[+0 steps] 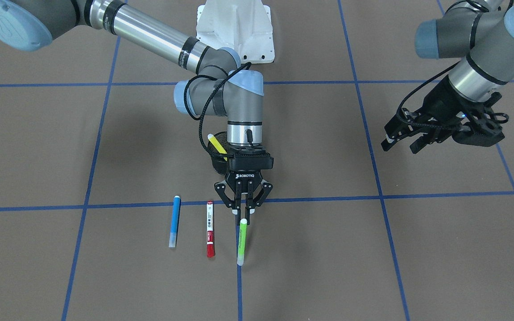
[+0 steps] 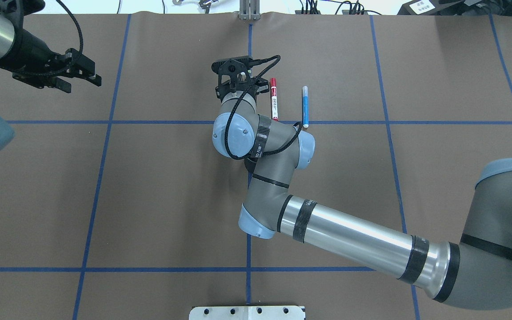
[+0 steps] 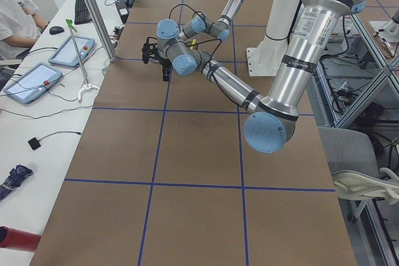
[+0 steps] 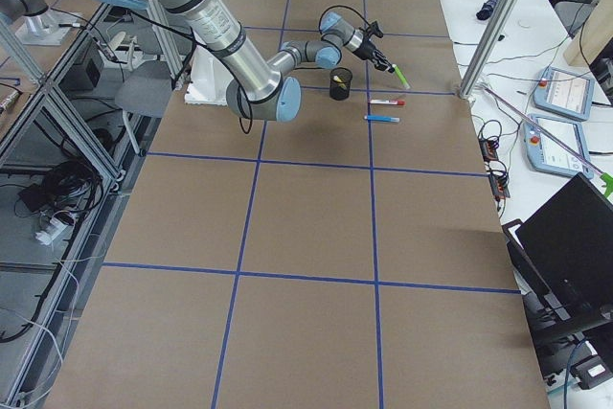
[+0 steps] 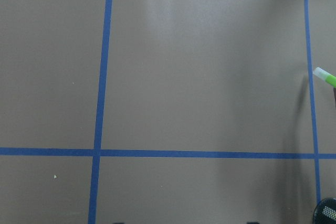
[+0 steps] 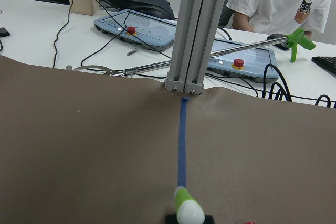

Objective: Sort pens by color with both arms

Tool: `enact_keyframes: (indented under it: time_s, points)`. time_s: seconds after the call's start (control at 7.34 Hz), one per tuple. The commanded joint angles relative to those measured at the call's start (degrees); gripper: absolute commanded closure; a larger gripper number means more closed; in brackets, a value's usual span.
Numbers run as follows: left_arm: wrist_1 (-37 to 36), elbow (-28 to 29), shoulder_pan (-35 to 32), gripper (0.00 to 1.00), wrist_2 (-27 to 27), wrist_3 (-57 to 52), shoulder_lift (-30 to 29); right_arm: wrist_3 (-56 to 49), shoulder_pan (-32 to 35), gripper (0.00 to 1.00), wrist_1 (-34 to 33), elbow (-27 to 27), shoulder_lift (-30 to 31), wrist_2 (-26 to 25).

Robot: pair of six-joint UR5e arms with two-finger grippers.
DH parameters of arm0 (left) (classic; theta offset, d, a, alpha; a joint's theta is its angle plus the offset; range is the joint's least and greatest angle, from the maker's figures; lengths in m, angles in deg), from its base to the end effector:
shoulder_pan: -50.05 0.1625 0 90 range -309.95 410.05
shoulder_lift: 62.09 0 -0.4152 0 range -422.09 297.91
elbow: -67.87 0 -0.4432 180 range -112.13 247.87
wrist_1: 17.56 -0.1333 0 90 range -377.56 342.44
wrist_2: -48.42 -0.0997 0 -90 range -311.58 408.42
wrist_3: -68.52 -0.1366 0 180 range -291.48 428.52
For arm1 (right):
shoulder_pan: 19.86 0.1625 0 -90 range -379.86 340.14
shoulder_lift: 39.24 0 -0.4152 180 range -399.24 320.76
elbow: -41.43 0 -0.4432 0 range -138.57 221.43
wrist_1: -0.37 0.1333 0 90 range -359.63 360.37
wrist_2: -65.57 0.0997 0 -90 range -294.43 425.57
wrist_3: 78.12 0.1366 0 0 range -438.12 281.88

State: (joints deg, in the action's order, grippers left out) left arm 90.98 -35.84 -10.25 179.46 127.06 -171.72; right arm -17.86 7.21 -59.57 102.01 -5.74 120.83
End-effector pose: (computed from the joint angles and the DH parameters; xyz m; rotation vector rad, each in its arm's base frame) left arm 0.2853 -0.5883 0.2951 0.1570 1.0759 -0.1288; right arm -0.6957 -0.5927 0.1671 0.9461 -0.5848 0.2603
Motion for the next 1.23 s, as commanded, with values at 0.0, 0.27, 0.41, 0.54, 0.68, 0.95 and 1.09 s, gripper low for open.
enact_keyframes:
  time_s: [0.0, 0.27, 0.41, 0.54, 0.68, 0.95, 1.09]
  points:
    - [0.0, -0.18, -0.09, 0.17, 0.0, 0.09, 0.03, -0.22, 0.01, 0.6, 0.0, 0.06, -0.02, 0.55]
    - [0.0, -0.18, -0.09, 0.17, 0.0, 0.09, -0.14, -0.22, 0.09, 0.48, 0.09, 0.33, -0.02, 0.81]
    - [-0.09, -0.53, -0.09, 0.17, 0.0, 0.18, -0.14, -0.14, 0.09, 0.46, 0.09, 1.11, -0.02, 0.81]
    - [-0.17, -0.53, -0.09, 0.16, 0.0, 0.27, -0.14, -0.14, 0.27, 0.37, 0.0, 4.08, 0.07, 1.95]
    - [-0.44, -0.36, 0.09, 0.16, 0.0, 1.14, -0.32, -0.22, 1.14, 0.29, -1.22, 6.81, 0.07, 4.48]
    - [-0.61, 0.43, 0.26, 0.15, 0.0, 6.91, -2.59, 0.74, 4.64, 0.04, -10.67, 18.9, 1.55, 14.64]
    - [-0.7, 0.26, 1.57, 0.13, -0.17, 11.03, -3.39, 0.74, 6.4, 0.03, -13.07, 29.05, 8.43, 19.57]
